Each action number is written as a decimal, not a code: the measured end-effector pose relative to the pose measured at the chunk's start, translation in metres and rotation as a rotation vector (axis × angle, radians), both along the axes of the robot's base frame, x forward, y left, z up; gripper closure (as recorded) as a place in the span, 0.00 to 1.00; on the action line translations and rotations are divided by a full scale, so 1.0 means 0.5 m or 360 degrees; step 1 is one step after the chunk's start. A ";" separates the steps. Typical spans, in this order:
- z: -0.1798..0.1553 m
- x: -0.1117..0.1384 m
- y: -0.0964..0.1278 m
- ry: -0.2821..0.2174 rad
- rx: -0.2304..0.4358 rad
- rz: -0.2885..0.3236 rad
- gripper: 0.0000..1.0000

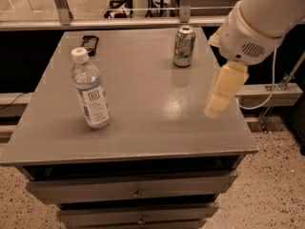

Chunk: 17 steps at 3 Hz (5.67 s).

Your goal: Pick rxbar chocolate

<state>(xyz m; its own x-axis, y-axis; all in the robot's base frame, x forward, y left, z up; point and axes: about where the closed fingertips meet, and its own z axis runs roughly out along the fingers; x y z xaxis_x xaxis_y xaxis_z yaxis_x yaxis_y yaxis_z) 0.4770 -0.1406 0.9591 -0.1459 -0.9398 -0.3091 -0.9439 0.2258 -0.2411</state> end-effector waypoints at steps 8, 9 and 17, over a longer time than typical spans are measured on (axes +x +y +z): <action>-0.131 0.489 0.606 -0.0129 0.0985 -0.0021 0.00; -0.154 0.549 0.618 -0.0152 0.1032 -0.0139 0.00; -0.208 0.719 0.642 -0.0362 0.1199 -0.0389 0.79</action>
Offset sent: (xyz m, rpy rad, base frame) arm 0.0999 0.1528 -0.0207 0.2391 -0.0902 0.1195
